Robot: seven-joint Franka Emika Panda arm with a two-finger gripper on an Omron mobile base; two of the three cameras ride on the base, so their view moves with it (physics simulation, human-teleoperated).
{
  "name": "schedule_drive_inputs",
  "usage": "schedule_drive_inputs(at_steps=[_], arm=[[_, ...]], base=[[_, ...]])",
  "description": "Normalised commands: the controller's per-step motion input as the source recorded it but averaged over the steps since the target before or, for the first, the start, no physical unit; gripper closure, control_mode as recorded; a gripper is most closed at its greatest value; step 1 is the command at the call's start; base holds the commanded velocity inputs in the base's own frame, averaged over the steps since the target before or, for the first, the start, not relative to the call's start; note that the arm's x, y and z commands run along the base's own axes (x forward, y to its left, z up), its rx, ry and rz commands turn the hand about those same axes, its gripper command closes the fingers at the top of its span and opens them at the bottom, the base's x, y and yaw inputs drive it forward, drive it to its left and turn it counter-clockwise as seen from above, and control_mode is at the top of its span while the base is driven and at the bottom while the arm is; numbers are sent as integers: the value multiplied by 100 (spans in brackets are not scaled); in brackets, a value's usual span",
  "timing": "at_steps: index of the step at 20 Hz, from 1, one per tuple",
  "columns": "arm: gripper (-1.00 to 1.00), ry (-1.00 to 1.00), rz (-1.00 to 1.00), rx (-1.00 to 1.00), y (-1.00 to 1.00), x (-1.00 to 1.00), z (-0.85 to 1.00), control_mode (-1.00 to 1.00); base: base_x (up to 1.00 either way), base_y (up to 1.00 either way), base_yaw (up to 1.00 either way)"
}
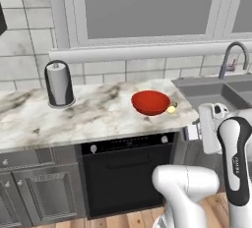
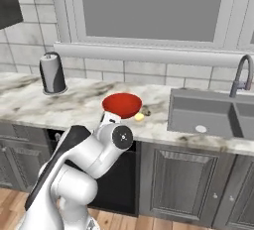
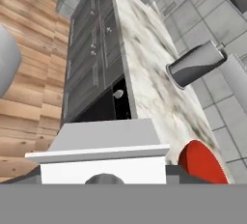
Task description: Gather the eggs and milk located in the vicinity of the sink area and place them right next to the bowl.
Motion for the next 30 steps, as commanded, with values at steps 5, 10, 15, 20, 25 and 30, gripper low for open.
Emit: schedule_drive_inputs(at_steps=[5, 10, 15, 20, 25, 30], arm=[[100, 0, 0, 0, 0, 0, 0, 100], [100, 0, 0, 0, 0, 0, 0, 100], [100, 0, 0, 0, 0, 0, 0, 100], [100, 0, 0, 0, 0, 0, 0, 100], [100, 0, 0, 0, 0, 0, 0, 100], [100, 0, 0, 0, 0, 0, 0, 100]], base=[[13, 67, 0], [34, 73, 0], [54, 44, 0], [66, 2, 0], [71, 0, 0], [58, 0, 0]])
